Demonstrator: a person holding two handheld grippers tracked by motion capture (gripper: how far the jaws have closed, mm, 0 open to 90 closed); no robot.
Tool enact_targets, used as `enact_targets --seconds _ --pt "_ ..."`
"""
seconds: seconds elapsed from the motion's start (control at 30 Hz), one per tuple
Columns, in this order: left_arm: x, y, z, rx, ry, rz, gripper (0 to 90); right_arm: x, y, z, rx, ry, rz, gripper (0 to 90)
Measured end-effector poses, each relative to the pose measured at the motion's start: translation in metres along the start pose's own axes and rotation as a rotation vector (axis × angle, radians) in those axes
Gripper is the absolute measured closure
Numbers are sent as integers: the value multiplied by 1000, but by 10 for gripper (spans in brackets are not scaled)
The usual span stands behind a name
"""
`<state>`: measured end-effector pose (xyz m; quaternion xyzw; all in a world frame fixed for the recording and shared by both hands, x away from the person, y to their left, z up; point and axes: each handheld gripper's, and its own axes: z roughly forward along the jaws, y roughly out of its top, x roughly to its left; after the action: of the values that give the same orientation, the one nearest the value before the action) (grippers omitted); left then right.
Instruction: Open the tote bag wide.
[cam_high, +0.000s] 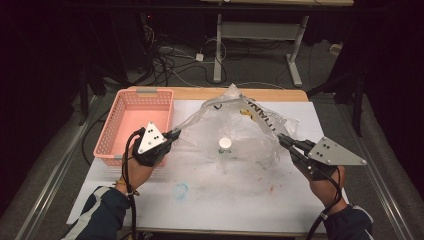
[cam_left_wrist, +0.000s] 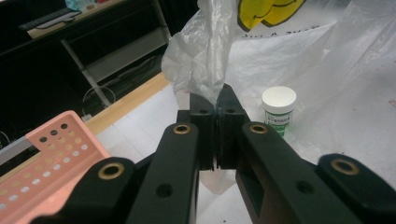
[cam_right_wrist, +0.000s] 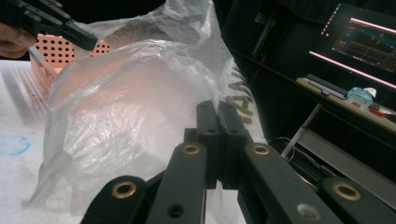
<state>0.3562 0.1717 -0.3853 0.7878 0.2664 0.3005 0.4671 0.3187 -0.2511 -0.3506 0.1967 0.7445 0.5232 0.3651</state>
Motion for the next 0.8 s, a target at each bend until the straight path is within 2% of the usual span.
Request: enact_targets --seconds 0.33,0.57,0.8 --pt "-2 3 -1 -30 -9 11 858 -3 -5 7 18 -20 28 900" --pt "-1 2 3 -25 -23 12 859 -11 -13 11 42 -43 41 900" --pt "-4 6 -4 -42 -22 21 859 -11 -14 11 33 -53 56 900"
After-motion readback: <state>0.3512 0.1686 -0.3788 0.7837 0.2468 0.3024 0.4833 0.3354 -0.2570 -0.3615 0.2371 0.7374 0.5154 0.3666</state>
